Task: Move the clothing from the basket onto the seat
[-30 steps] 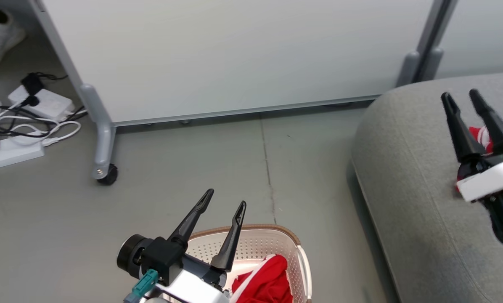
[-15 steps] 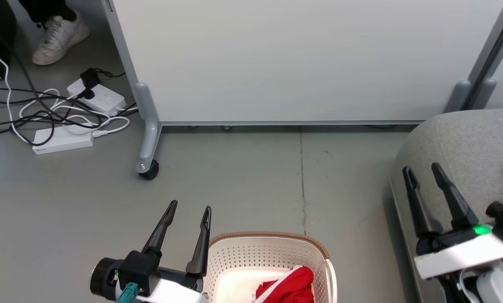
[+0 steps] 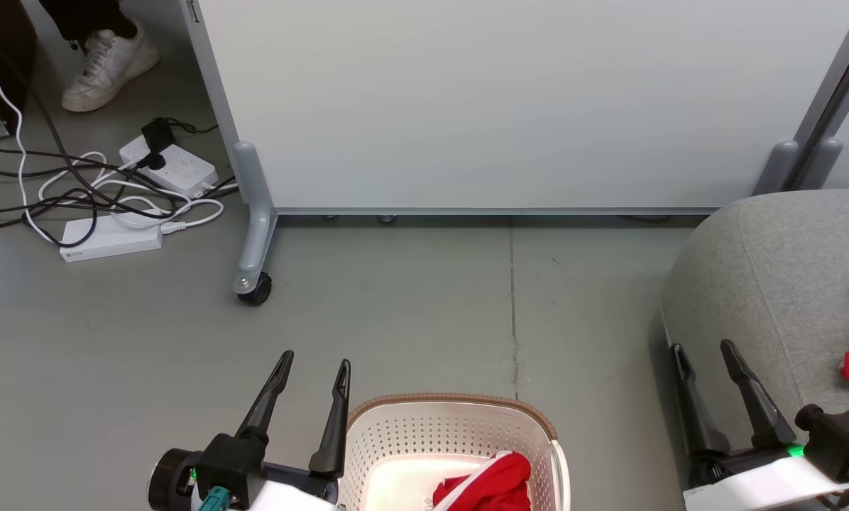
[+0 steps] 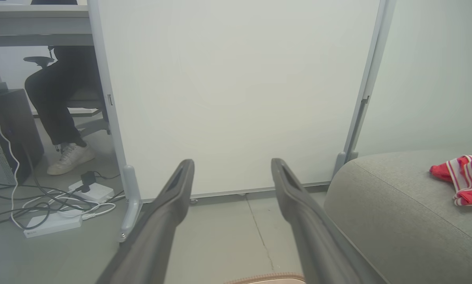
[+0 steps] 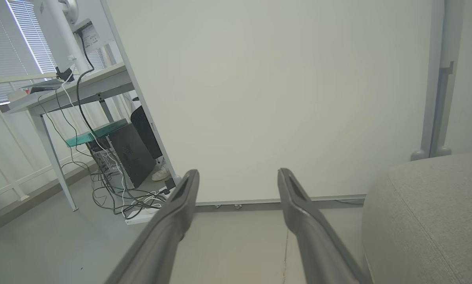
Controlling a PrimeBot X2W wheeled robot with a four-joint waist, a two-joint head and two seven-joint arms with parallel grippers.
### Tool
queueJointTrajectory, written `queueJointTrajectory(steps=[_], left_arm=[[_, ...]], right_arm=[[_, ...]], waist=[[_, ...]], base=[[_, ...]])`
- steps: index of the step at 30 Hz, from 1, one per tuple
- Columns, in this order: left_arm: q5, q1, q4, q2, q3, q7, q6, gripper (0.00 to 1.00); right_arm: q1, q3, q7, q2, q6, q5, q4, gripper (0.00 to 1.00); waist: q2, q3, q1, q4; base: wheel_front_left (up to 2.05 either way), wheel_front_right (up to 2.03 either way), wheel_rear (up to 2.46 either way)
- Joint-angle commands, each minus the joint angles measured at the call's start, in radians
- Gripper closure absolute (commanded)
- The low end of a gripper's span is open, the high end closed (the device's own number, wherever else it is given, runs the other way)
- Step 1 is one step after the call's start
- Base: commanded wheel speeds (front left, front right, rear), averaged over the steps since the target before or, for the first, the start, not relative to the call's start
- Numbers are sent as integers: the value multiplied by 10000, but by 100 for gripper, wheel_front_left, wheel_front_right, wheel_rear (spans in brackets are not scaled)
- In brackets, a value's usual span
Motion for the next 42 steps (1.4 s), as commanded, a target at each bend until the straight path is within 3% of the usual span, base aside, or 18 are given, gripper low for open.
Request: queueJointTrajectory(steps=[1,16,42], left_arm=[[-15,136,28,29,9,-4,42,0],[231,235,72,30,-39,-4,72,0],[101,-5,209,30,-92,-4,-111,0]], right_arm=[[108,-123,-51,31,23,-130,117,0],[242,-743,-52,397,23,-1451,28,0],[-81,-984,-52,656,23,-1445,523,0]], waist=[[-1,-10,0,-40],[-1,127,0,-174],[-1,355,0,-257]], base=[[0,0,0],[0,0,0],[0,0,0]])
